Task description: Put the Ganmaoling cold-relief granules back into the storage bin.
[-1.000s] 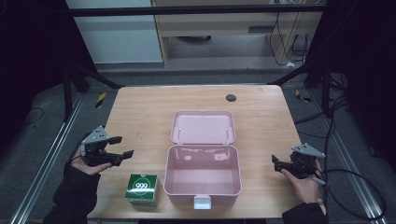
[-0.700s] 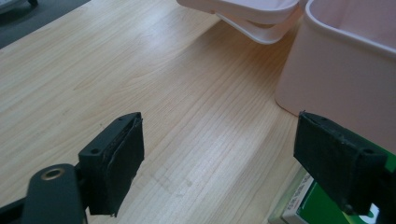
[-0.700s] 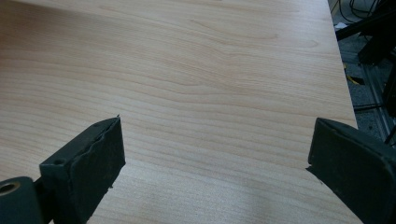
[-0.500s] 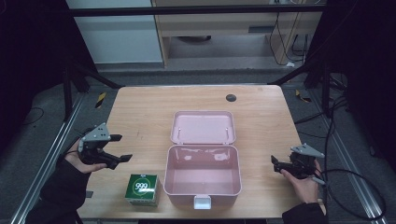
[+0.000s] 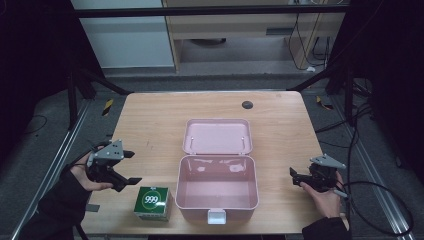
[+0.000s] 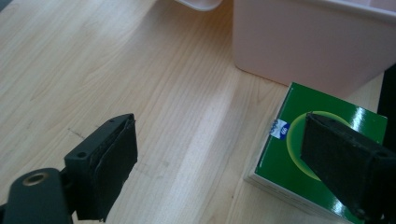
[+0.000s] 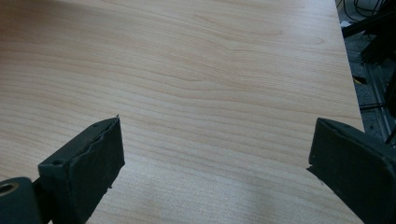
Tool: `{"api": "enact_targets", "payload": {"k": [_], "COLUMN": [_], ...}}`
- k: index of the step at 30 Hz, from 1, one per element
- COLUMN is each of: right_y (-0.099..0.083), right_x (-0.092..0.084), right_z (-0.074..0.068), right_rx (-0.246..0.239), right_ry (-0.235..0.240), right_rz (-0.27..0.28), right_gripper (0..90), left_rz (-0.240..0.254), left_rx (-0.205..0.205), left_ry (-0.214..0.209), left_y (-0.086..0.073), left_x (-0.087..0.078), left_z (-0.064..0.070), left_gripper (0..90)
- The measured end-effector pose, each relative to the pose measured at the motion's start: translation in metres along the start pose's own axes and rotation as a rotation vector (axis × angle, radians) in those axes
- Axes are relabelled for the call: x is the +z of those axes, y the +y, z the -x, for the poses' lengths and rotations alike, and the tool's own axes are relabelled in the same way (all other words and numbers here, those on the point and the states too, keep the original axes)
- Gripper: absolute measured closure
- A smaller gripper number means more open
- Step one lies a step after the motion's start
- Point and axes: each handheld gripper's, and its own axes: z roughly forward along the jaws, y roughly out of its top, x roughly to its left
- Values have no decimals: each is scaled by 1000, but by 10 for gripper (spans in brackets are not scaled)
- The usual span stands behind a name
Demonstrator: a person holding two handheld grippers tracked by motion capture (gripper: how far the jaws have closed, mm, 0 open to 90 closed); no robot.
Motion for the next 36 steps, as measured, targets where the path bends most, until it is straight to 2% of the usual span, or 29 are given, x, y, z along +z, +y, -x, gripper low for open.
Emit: {"api": "enact_targets", "payload": {"k": [16, 36], "right_y": [0, -1], "right_x": [1, 2], "right_z": [-1, -2], "right_rx": [-8, -17], "right_ry": [4, 8], "right_rz": [-11, -26], "right_gripper": [35, 29], "left_rz": [-62, -104], "left_rx": [78, 124], "left_ry": [-76, -147], "left_y": [5, 6], "left_x": [7, 25], "left_z": [16, 33], "left_gripper": [85, 70]}}
